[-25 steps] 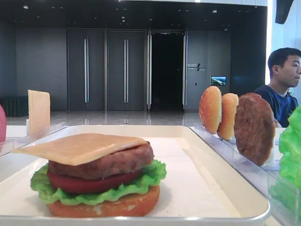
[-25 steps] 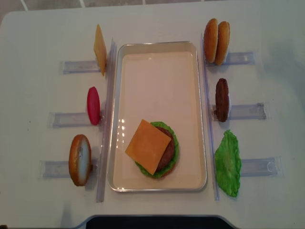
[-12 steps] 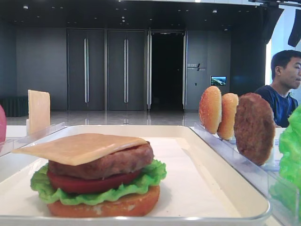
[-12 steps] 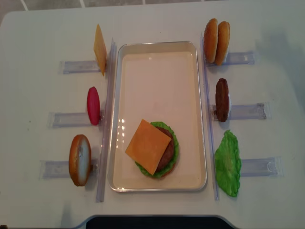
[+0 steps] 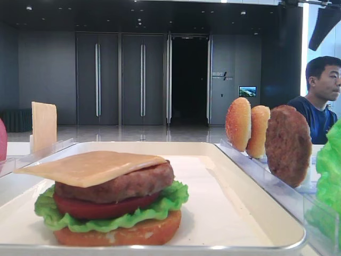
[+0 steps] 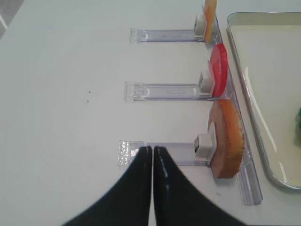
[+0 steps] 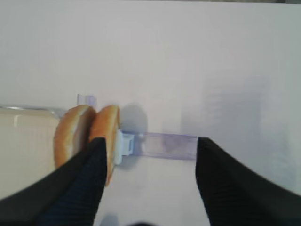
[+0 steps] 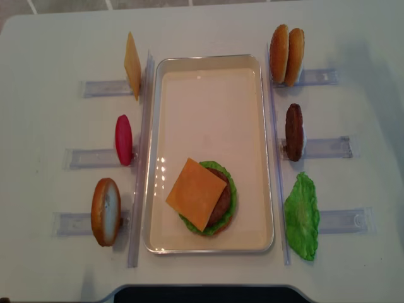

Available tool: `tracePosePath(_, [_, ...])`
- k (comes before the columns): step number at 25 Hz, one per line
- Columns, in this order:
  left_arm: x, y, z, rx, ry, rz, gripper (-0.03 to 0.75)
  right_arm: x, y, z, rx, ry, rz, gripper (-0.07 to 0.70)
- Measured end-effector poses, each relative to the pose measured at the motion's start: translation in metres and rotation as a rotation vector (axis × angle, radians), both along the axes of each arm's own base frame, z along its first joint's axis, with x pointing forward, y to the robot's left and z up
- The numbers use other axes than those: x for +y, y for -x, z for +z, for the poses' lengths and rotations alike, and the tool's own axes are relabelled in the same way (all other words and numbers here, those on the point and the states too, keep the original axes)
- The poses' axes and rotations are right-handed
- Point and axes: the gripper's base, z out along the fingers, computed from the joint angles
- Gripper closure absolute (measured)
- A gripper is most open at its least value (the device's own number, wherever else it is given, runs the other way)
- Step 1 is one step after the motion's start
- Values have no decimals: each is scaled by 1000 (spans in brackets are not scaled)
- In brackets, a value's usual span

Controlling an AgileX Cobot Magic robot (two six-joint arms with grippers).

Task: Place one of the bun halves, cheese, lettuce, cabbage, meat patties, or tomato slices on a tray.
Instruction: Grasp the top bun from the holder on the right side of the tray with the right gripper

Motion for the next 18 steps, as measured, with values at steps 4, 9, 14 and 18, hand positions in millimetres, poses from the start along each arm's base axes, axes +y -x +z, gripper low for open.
tracePosePath(4, [0, 0, 0, 0, 0, 0, 715, 31, 6, 0, 5, -12, 49, 204])
tracePosePath(9, [0, 0, 0, 0, 0, 0, 715, 55, 12, 0, 14, -32, 62, 204])
tracePosePath(14, [0, 0, 0, 0, 0, 0, 715, 74, 16, -4, 26, -37, 94, 204])
tracePosePath(18, [0, 0, 0, 0, 0, 0, 715, 90, 13, -23, 69, -27, 124, 204])
